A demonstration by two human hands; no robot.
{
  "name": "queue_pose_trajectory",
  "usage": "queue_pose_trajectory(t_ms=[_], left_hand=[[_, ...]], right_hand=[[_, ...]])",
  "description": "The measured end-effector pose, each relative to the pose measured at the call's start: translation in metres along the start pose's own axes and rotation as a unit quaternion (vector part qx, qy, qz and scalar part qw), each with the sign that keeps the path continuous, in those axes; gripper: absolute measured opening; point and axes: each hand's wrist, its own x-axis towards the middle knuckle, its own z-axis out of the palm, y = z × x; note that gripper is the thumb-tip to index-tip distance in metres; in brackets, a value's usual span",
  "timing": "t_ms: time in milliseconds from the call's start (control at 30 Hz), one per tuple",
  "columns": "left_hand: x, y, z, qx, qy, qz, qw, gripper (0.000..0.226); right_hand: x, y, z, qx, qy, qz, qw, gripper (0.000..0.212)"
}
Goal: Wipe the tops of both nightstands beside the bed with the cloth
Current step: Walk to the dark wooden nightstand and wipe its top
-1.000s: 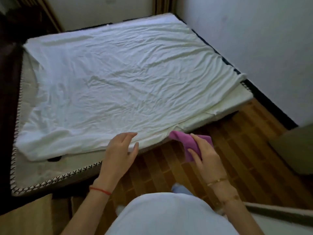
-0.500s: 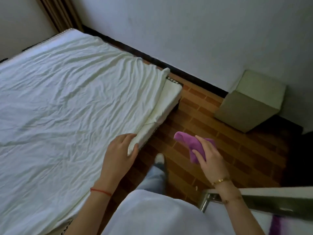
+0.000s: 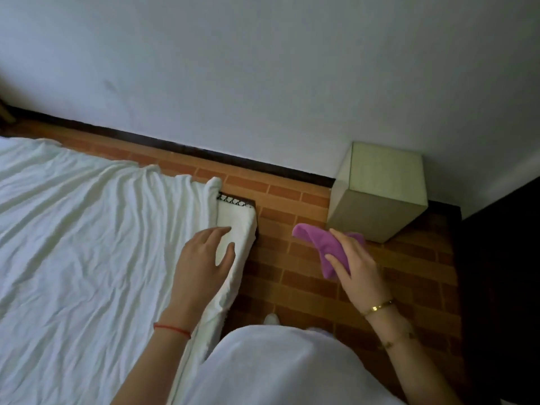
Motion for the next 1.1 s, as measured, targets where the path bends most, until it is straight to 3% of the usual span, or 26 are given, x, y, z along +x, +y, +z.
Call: queue_pose_trajectory(t_ms=[167, 300, 667, 867, 1100], left_hand=[[0.111, -0.011, 0.017, -0.003, -0.020, 0.036, 0.999, 0.034], [0.184, -0.022, 0.036, -0.003, -0.018, 0.019, 1.000, 0.030], [0.440, -0.046, 0.096, -0.010, 0.035, -0.102, 0.994, 0.028], [0.545, -0.057, 0.087, -0.009, 0.093, -0.178, 0.980, 0.033], [0.613, -0.104, 0.076, 0.016, 0.139, -0.278, 0.950, 0.031]], right_hand=[[0.101, 0.004, 0.000, 0.012, 0.009, 0.011, 1.000, 0.048], [0.182, 0.011, 0.011, 0.016, -0.011, 0.011, 1.000, 0.050], [0.512, 0.033, 0.020, -0.009, -0.087, -0.104, 0.991, 0.051], [0.663, -0.006, 0.025, -0.008, -0.118, -0.173, 0.978, 0.051], [0.788, -0.066, 0.074, 0.001, -0.190, -0.256, 0.948, 0.051]])
